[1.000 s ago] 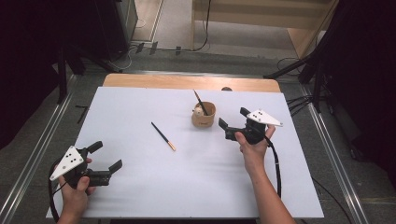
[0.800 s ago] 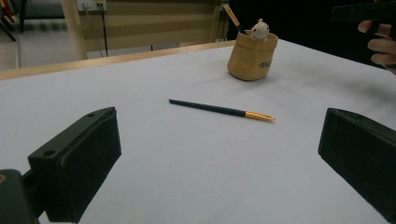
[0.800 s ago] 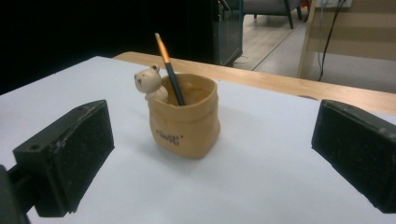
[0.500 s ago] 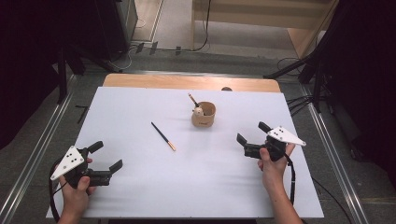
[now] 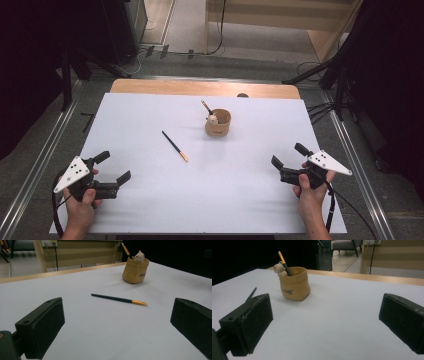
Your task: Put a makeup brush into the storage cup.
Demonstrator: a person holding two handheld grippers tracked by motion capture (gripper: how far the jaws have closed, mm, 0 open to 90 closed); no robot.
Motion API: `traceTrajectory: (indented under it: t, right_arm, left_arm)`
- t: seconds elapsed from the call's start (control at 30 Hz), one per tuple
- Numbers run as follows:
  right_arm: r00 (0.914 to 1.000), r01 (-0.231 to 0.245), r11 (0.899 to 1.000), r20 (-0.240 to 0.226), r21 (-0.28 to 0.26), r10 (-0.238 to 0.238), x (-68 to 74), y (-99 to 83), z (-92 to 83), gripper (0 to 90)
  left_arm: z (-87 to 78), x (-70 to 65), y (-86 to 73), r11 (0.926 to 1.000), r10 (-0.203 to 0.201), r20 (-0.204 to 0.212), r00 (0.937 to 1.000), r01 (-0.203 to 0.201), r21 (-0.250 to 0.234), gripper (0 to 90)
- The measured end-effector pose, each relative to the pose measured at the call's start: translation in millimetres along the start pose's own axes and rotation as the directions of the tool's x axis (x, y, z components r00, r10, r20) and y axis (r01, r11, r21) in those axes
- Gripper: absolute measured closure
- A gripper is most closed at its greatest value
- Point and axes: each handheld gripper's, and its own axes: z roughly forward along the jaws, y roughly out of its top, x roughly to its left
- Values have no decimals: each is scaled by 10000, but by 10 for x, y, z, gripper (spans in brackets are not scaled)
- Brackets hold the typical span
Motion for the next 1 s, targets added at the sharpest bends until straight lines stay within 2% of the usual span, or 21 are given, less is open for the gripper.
traceTrajectory:
  t: [0.23,0.43,0.57,0.7,0.83,1.0]
  right_arm:
    - [9998,149,9995,119,263,-152,-32,-110,-138,0]
    - [9997,163,9997,174,198,-167,-50,-152,-247,0]
    - [9997,173,9997,182,158,-176,-50,-159,-254,0]
    - [9998,178,9997,117,163,-180,-32,-145,-233,0]
    - [9996,255,9994,81,212,-257,-19,-143,-213,0]
    - [9996,294,9993,31,234,-295,-4,-145,-195,0]
  left_arm:
    - [-22,2,4,10000,2,-28,10000,-2,-21,0]
    - [-23,7,6,10000,10,-60,10000,-10,-18,0]
    - [-28,0,12,10000,-46,-79,10000,46,-63,0]
    - [-8,-7,48,9997,-172,102,9998,174,-167,0]
    - [79,-38,119,9999,106,253,9996,-105,-73,0]
    - [218,-45,161,10000,-16,735,9973,21,-67,0]
